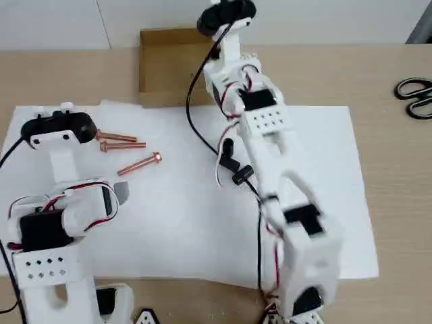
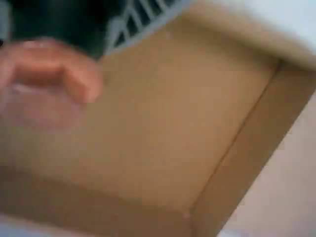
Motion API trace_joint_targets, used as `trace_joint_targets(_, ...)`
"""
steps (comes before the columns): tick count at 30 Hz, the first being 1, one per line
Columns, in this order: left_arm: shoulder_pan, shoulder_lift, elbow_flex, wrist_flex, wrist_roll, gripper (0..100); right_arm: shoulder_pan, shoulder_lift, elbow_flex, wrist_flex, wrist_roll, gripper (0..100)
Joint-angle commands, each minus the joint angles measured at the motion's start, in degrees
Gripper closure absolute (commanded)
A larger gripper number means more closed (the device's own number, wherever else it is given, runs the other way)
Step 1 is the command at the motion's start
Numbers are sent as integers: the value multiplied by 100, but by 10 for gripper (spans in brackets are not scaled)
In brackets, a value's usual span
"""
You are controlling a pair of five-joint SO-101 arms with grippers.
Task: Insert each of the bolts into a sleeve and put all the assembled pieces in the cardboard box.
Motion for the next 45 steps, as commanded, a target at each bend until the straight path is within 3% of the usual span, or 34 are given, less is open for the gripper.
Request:
trace_joint_targets(1, -35, -53, -4, -114, -26, 767, 40, 1051, -1538, -532, 53, 995)
trace_joint_targets(8, -35, -53, 4, -114, -26, 767, -22, 2800, -3692, -585, 53, 995)
trace_joint_targets(16, -9, -44, 171, -141, -26, 767, -66, 4066, -5178, -532, 62, 995)
trace_joint_targets(29, 0, -44, 189, -193, -26, 767, -75, 4532, -5284, -523, 62, 986)
trace_joint_targets(37, 0, -44, 189, -167, -26, 767, -75, 4637, -5310, -84, 62, 758)
trace_joint_targets(45, 0, -44, 189, -176, -26, 767, -75, 4620, -5582, -31, 62, 738)
